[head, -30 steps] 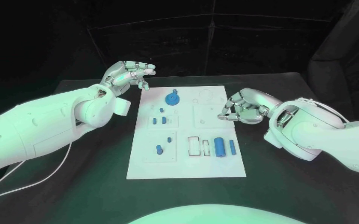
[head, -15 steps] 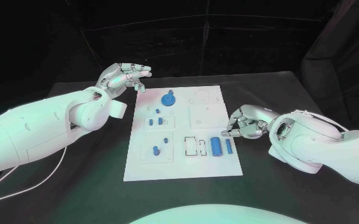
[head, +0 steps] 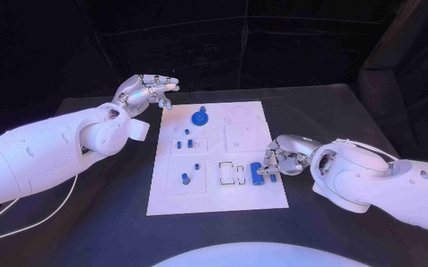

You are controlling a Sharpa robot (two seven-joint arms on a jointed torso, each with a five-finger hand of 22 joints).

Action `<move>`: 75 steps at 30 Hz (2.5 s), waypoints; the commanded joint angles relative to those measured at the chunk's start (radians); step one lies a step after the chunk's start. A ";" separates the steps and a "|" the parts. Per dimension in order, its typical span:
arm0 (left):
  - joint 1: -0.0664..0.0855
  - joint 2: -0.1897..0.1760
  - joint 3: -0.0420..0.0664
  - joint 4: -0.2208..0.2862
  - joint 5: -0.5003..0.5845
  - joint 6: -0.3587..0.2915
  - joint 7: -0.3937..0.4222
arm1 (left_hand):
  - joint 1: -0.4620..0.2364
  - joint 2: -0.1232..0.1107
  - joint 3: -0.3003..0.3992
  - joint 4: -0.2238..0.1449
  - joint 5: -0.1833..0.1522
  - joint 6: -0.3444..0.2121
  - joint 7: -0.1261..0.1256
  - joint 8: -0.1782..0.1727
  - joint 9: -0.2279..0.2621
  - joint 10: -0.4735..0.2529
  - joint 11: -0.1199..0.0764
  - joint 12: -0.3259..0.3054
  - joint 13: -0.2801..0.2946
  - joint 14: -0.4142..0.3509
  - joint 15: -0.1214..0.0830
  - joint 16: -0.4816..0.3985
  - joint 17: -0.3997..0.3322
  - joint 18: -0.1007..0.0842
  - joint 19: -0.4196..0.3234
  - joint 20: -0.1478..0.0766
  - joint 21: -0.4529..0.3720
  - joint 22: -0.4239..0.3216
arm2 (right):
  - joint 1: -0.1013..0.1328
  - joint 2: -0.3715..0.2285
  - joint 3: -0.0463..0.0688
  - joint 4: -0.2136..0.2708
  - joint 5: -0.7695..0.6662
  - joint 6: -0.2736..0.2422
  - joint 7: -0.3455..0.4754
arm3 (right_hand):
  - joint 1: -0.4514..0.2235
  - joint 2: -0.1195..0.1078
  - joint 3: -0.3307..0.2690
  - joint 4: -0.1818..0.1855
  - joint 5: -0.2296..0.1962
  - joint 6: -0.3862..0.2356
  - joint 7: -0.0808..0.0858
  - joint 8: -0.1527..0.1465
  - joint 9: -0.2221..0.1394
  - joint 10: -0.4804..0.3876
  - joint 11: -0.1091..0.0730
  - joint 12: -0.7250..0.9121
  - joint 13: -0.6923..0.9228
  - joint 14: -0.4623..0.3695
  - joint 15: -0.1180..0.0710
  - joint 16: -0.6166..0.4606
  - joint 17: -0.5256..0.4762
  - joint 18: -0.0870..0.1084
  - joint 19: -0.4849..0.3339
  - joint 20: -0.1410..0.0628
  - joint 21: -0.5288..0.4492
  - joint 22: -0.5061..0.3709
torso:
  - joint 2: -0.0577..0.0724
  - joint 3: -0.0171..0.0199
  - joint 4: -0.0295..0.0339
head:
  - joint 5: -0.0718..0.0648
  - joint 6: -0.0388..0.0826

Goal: Assemble the parts on the task board

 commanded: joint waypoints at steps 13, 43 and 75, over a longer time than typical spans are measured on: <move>0.001 0.000 0.000 0.003 0.002 0.018 0.013 | -0.001 -0.004 -0.007 -0.001 0.003 -0.006 -0.002 0.006 0.001 -0.007 0.002 0.004 0.000 -0.008 0.001 0.005 -0.001 0.014 0.000 0.005 -0.005 -0.001 | -0.022 0.084 0.000 -0.054 -0.029 0.034 -0.033 | -0.022 -0.002 -0.009 0.001 -0.025 -0.022 0.005 0.019 -0.001 0.001 0.006 0.002 0.006 0.053 0.005 0.000 0.008 -0.010 -0.002 0.012 0.004 -0.004 | 0.002 0.0017 0.0007 | 0.000 0.002; 0.001 -0.003 0.000 0.002 0.002 0.031 -0.002 | -0.002 -0.003 -0.008 0.000 0.003 -0.007 -0.002 0.007 0.001 -0.008 0.002 0.005 0.000 -0.008 0.001 0.006 -0.002 0.014 -0.001 0.005 -0.005 -0.002 | -0.050 0.090 0.001 -0.031 -0.058 -0.101 -0.085 | 0.085 0.059 0.002 -0.008 0.172 0.020 -0.012 0.073 -0.012 0.040 -0.011 0.032 0.082 0.053 -0.009 -0.007 0.010 -0.009 -0.005 0.001 -0.002 -0.011 | -0.001 -0.0005 0.0001 | 0.003 0.000; 0.001 0.001 0.000 0.005 0.002 0.036 -0.008 | -0.001 -0.003 -0.008 0.000 0.004 -0.008 -0.002 0.007 0.001 -0.010 0.002 0.007 -0.001 -0.009 0.002 0.006 -0.003 0.014 -0.001 0.005 -0.006 -0.002 | -0.049 0.179 0.002 -0.013 0.032 -0.116 -0.097 | 0.002 0.077 -0.053 -0.001 0.161 0.097 -0.031 0.059 -0.039 0.054 -0.026 0.011 0.089 0.054 -0.021 -0.013 0.009 -0.008 -0.005 -0.009 -0.006 -0.015 | 0.002 -0.0009 0.0035 | 0.013 0.002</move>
